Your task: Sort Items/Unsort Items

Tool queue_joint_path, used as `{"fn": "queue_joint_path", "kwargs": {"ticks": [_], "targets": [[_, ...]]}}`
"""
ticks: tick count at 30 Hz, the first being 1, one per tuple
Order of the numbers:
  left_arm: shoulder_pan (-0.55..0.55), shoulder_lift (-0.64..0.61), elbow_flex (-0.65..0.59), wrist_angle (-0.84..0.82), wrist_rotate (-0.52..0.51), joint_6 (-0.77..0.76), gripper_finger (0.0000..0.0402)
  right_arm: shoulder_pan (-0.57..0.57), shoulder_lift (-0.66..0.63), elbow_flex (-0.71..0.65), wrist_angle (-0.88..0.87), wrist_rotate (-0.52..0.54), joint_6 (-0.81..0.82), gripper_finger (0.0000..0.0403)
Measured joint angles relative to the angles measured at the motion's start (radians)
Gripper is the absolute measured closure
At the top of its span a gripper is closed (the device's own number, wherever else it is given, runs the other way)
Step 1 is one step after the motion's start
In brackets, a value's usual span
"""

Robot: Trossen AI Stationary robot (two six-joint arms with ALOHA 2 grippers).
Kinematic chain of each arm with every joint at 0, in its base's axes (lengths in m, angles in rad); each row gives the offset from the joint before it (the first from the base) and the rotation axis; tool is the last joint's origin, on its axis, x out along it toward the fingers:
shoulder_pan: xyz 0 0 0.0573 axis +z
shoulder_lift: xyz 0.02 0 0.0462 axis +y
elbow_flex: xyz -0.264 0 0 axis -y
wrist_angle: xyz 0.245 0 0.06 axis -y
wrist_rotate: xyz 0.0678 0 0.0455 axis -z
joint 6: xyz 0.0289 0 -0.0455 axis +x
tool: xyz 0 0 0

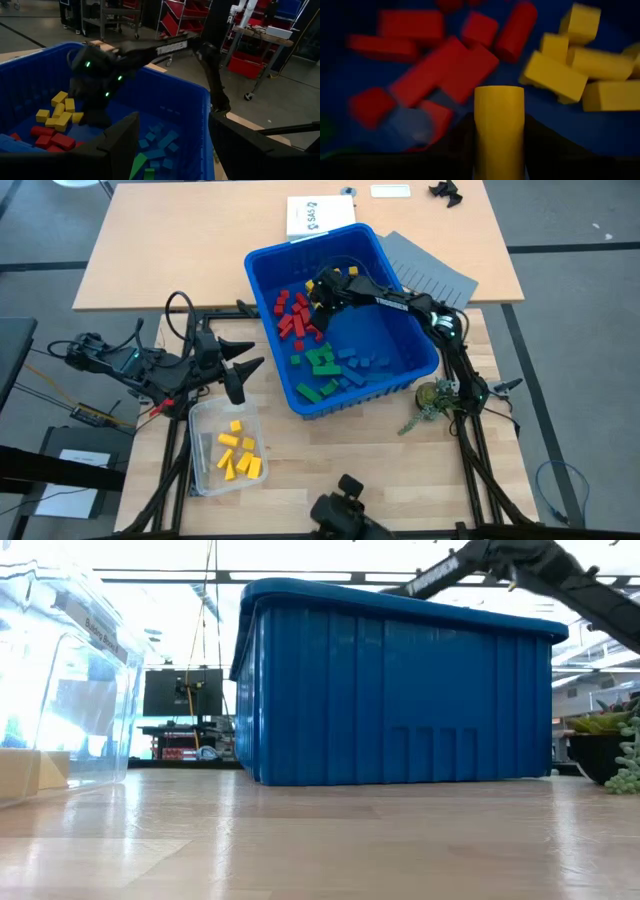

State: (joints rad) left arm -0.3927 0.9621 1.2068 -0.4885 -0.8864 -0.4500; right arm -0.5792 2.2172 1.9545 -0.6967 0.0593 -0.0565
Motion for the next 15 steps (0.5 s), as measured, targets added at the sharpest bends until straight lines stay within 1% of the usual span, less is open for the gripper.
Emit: {"fn": "queue_joint_path", "kwargs": {"ticks": [9,15], "targets": [[0.000,0.000,0.000,-0.001,0.000,0.000,0.0154,0.152,-0.203,0.002,0.002,-0.004,-0.026,0.0280],[0.000,0.000,0.000,-0.001,0.000,0.000,0.0154,0.291,-0.277,0.002,0.007,-0.028,-0.027,0.0280]]}}
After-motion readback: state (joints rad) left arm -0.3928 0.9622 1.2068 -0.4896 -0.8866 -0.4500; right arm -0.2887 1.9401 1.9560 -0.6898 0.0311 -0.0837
